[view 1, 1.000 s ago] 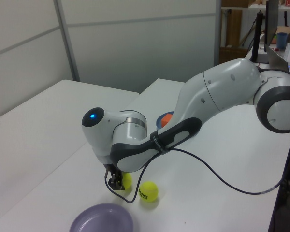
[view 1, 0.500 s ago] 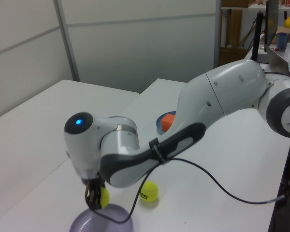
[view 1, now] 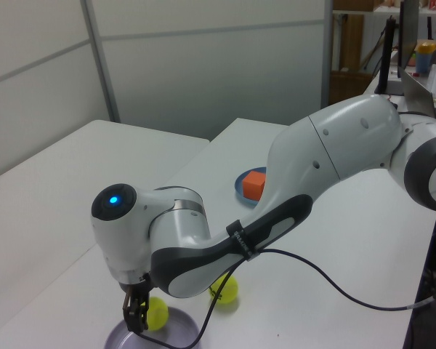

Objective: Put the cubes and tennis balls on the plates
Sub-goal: 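Carry the tennis ball onto the lavender plate and release, then move to the second tennis ball and grasp it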

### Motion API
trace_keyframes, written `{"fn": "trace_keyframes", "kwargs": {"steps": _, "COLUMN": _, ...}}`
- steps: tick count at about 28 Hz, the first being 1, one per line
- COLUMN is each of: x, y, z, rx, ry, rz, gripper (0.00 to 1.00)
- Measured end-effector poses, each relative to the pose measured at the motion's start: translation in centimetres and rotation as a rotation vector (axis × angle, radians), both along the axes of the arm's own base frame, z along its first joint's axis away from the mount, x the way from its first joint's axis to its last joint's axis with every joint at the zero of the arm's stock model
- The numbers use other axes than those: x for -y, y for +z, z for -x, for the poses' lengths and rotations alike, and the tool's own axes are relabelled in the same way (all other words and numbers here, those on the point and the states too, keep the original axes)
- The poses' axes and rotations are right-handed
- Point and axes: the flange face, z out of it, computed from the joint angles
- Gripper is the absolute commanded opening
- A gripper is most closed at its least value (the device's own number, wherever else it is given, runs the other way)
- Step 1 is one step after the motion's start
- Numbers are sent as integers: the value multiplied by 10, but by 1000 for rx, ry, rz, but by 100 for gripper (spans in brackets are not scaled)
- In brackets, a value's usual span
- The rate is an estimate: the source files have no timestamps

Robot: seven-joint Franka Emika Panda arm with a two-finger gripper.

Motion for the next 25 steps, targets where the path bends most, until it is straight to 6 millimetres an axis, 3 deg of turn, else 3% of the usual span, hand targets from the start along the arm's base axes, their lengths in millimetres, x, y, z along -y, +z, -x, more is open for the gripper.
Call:
{"fn": "trace_keyframes", "kwargs": {"steps": 5, "x": 11, "y": 9, "z": 5, "rx": -39, "ry": -31, "rz": 72, "gripper": 100}}
{"fn": "trace_keyframes", "kwargs": {"steps": 11, "x": 54, "y": 23, "z": 30, "rx": -258, "ry": -23, "rz": 345, "gripper": 100}}
{"fn": "trace_keyframes", "kwargs": {"steps": 15, "x": 76, "y": 22, "z": 35, "rx": -353, "ry": -22, "rz": 427, "gripper": 100}}
{"fn": "trace_keyframes", "kwargs": {"steps": 20, "x": 101, "y": 1, "z": 24, "rx": -407, "ry": -44, "rz": 449, "gripper": 100}}
{"fn": "trace_keyframes", "kwargs": {"steps": 25, "x": 116, "y": -33, "z": 21, "rx": -467, "ry": -57, "rz": 475, "gripper": 100}}
